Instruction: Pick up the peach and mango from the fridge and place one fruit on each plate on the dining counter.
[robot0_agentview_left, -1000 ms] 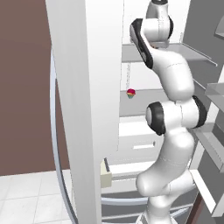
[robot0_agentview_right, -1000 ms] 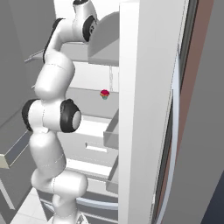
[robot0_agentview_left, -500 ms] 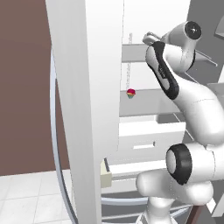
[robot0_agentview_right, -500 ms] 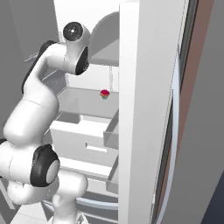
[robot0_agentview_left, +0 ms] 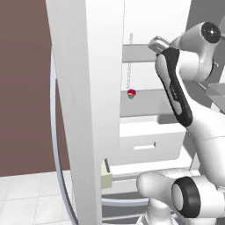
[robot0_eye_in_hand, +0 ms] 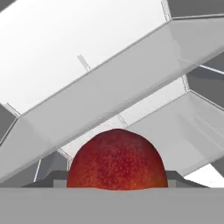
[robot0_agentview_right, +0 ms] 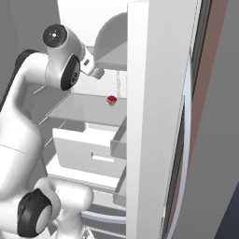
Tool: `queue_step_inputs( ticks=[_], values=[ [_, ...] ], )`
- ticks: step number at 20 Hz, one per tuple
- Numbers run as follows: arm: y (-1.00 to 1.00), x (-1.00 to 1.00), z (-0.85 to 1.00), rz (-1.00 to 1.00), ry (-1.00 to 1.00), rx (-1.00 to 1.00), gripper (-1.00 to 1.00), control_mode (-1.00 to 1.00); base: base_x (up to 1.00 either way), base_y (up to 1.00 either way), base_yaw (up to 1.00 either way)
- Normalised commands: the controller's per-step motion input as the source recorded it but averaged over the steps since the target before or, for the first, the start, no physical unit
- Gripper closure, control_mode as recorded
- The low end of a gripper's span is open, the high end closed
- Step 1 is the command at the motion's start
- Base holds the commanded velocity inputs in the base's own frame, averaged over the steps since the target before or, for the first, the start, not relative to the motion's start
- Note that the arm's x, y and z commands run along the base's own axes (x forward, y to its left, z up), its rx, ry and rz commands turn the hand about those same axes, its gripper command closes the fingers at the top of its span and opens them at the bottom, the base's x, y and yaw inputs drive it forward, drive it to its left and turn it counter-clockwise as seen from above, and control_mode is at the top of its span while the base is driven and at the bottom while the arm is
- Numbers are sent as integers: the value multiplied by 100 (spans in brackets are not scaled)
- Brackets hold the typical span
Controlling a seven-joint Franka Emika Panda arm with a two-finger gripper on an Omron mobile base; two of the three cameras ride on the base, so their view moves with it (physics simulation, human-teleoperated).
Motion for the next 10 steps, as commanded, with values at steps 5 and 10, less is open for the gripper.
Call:
queue_step_inputs(
  ticks=[5,10],
  values=[
    [0,-100,-81,5,3,-8,100,-100,0,0,0],
    [16,-100,-100,5,0,-26,100,-100,0,0,0]
  ],
)
